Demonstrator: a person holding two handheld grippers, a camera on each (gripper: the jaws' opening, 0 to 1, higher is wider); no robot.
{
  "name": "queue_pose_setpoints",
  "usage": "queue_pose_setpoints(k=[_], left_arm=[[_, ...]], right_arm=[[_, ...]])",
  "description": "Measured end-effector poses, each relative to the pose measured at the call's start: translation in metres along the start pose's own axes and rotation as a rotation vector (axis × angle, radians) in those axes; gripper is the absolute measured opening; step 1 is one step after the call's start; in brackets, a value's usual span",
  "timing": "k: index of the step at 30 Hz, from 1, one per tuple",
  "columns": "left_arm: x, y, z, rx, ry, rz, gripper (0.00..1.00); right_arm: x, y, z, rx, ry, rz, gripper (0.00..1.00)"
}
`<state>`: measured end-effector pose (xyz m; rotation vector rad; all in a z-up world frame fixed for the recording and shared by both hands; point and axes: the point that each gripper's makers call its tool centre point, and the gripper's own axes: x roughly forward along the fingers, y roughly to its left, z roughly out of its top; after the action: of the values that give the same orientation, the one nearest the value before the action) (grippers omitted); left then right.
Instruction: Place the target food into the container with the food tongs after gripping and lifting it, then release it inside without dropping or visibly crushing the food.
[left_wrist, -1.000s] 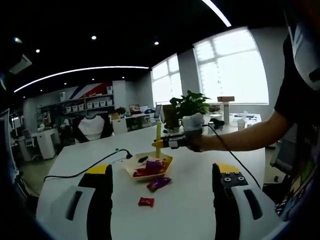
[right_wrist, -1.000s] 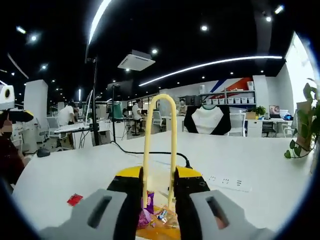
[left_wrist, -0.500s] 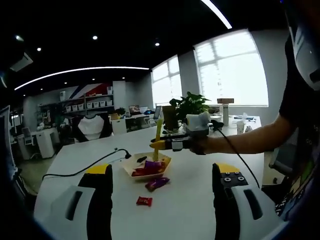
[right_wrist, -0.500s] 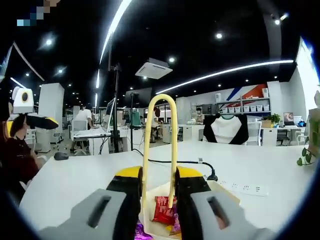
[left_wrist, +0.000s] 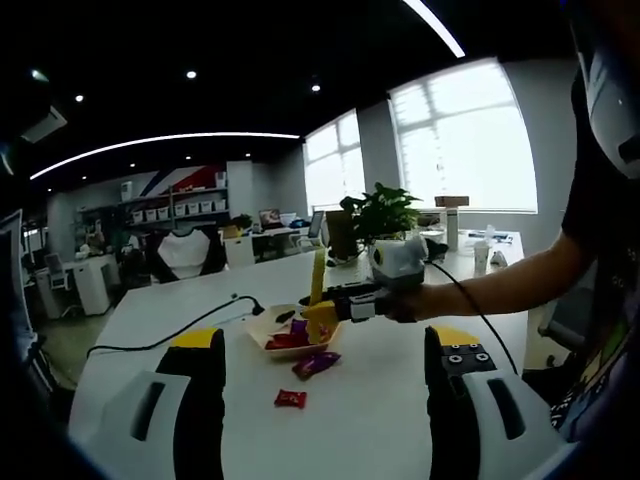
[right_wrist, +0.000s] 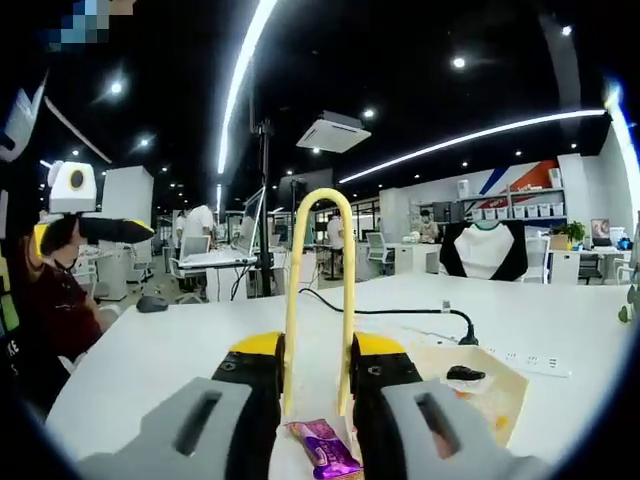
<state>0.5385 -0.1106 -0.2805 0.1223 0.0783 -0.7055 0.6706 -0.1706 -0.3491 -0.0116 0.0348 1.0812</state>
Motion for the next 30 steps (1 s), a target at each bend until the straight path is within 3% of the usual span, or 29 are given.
queue_pose_setpoints(k=[8,22,30], left_arm=[[-0.003,0.003,0.001,0.007,0.004,0.004,0.87],[-0.006,0.007,0.000,0.002,0.003,0.017,0.87],[-0.008,0.007,-0.001,0.001,0.006,0.020,0.87]], right_arm=[[0.008,0.004,-0.016,-0.025,0.043,0.012,0.22],[0.018,-0.002,-0.052,-0.164,0.169,0.020,0.21],[0.014,-0.005,-0.051,-0.138,0.172,-0.040,0.20]])
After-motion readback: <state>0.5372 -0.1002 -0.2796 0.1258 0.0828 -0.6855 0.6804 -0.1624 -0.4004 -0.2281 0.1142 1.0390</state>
